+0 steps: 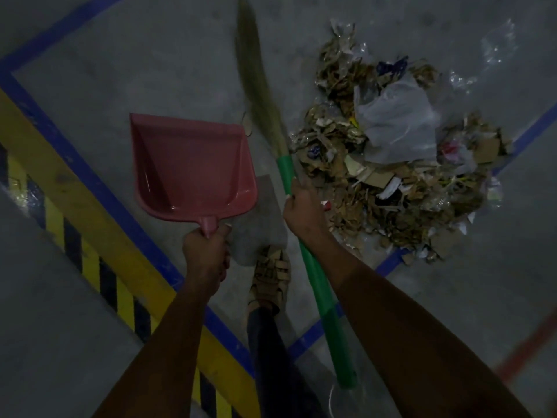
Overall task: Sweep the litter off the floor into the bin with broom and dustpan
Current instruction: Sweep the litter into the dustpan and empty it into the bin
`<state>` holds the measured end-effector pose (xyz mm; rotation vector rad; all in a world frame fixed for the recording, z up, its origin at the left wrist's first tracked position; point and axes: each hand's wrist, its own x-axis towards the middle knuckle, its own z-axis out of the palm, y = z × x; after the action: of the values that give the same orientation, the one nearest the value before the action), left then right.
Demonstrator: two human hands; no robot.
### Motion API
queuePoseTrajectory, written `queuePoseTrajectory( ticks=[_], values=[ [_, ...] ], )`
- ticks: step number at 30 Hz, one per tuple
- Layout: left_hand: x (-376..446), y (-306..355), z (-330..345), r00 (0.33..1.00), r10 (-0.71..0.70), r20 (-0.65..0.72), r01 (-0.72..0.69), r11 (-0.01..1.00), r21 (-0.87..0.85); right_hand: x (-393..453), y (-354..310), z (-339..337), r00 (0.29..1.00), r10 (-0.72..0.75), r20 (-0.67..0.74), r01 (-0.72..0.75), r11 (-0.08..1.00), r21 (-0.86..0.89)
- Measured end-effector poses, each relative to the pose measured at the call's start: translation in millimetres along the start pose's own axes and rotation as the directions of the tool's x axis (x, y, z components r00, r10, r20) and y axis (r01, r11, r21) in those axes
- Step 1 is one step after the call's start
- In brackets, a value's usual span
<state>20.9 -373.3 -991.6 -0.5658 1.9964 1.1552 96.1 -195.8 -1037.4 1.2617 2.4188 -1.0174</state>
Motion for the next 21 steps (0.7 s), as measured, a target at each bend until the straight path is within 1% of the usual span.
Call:
queuePoseTrajectory(
  ticks=[2, 3, 7, 11, 15, 18, 21],
  values=[
    [-1, -2, -2, 1.000, 0.000, 0.011, 0.000, 1.000, -0.002, -12, 20, 2, 0.995, 0.098, -0.002, -0.098, 0.995, -0.016],
    [-1, -3, -4, 1.000, -0.003, 0.015, 0.003, 1.000, -0.002, -21, 30, 1, 0.993, 0.116, -0.019, -0.117, 0.993, -0.034],
    [-5, -5, -9, 1.000, -0.016, 0.005, 0.016, 1.000, -0.016, -62, 63, -19, 0.994, 0.079, -0.073, -0.084, 0.994, -0.073],
    [-13, -4, -8, 1.000, -0.003, -0.006, 0.003, 0.997, -0.073, -87, 73, -36, 0.994, 0.006, -0.106, -0.014, 0.997, -0.071],
    [-25, 0, 0, 1.000, -0.013, 0.017, 0.015, 0.994, -0.107, -84, 59, -32, 0.990, -0.090, -0.106, 0.086, 0.995, -0.043],
    [-30, 3, 6, 1.000, -0.014, 0.019, 0.016, 0.993, -0.117, -70, 35, -16, 0.982, -0.170, -0.077, 0.170, 0.985, -0.010],
    [-30, 2, 8, 1.000, -0.003, -0.003, 0.003, 0.995, -0.095, -47, 14, 9, 0.977, -0.212, 0.004, 0.212, 0.977, -0.017]
  ],
)
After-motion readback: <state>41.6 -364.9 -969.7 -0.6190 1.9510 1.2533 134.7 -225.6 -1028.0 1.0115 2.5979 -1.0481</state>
